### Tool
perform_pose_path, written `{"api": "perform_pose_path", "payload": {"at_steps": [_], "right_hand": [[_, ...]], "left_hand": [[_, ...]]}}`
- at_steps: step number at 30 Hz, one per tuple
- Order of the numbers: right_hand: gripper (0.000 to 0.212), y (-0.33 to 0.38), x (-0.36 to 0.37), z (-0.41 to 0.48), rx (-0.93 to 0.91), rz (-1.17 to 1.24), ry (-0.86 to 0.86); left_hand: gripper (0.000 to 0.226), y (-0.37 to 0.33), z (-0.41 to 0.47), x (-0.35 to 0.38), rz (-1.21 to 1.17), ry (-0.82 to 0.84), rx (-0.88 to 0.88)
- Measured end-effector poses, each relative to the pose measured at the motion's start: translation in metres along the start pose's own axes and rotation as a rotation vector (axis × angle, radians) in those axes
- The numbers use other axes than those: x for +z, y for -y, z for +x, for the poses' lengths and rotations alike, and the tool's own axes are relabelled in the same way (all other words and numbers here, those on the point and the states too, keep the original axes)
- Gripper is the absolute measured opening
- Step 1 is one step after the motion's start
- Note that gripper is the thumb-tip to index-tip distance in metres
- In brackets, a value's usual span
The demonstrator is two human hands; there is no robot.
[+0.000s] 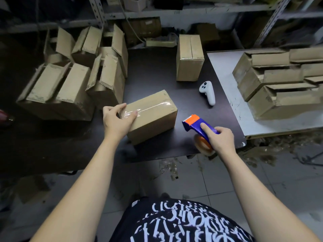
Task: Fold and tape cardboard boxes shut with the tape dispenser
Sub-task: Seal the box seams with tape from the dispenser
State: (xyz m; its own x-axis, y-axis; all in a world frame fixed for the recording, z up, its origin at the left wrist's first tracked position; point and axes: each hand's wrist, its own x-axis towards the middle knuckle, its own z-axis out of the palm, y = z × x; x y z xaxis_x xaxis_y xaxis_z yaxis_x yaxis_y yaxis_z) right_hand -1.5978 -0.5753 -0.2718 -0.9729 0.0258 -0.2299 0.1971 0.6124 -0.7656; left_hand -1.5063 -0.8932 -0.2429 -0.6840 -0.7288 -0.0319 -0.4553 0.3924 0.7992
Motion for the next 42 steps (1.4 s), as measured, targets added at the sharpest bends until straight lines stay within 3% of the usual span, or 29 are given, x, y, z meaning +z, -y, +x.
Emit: {"api": "perform_pose_path", "payload": {"at_steps": [5, 12, 17, 20, 24, 30, 34, 37, 40, 42], "right_hand": [[0.046, 0.015, 0.019, -0.012, -0.003, 0.093, 0.034], [0.031, 0.030, 0.033, -0.026, -0.080, 0.065, 0.115], [0.029, 0.035, 0.038, -0.027, -0.072, 0.147, 0.105], [0.026, 0.042, 0.044, -0.035, -0.037, 0.281, 0.112], [0.035, 0.052, 0.043, -0.046, -0.077, 0.196, 0.061], [0.042, 0.062, 0.039, -0.060, -0.133, 0.293, -0.063], [0.042, 0.065, 0.037, -0.069, -0.214, 0.327, -0.076], [0.044, 0.068, 0.037, -0.074, -0.275, 0.327, -0.013], [0.056, 0.070, 0.041, -0.076, -0.310, 0.302, 0.041], [0.057, 0.074, 0.042, -0.080, -0.349, 0.291, 0.069]], "left_hand": [[0.042, -0.004, -0.014, 0.008, -0.058, -0.044, -0.141], [0.055, -0.024, -0.039, 0.026, 0.063, 0.025, -0.281], [0.061, -0.017, -0.043, 0.020, 0.128, 0.227, -0.033], [0.050, -0.012, -0.038, 0.016, 0.185, 0.320, 0.126], [0.050, -0.017, -0.037, 0.013, 0.280, 0.328, 0.158], [0.050, -0.011, -0.031, 0.004, 0.093, 0.432, 0.123], [0.051, -0.020, -0.025, -0.010, -0.040, 0.358, 0.141], [0.034, -0.043, -0.018, -0.025, -0.202, 0.321, 0.212], [0.020, -0.067, -0.010, -0.043, -0.374, 0.458, 0.206], [0.022, -0.076, -0.005, -0.053, -0.365, 0.578, 0.237]]}}
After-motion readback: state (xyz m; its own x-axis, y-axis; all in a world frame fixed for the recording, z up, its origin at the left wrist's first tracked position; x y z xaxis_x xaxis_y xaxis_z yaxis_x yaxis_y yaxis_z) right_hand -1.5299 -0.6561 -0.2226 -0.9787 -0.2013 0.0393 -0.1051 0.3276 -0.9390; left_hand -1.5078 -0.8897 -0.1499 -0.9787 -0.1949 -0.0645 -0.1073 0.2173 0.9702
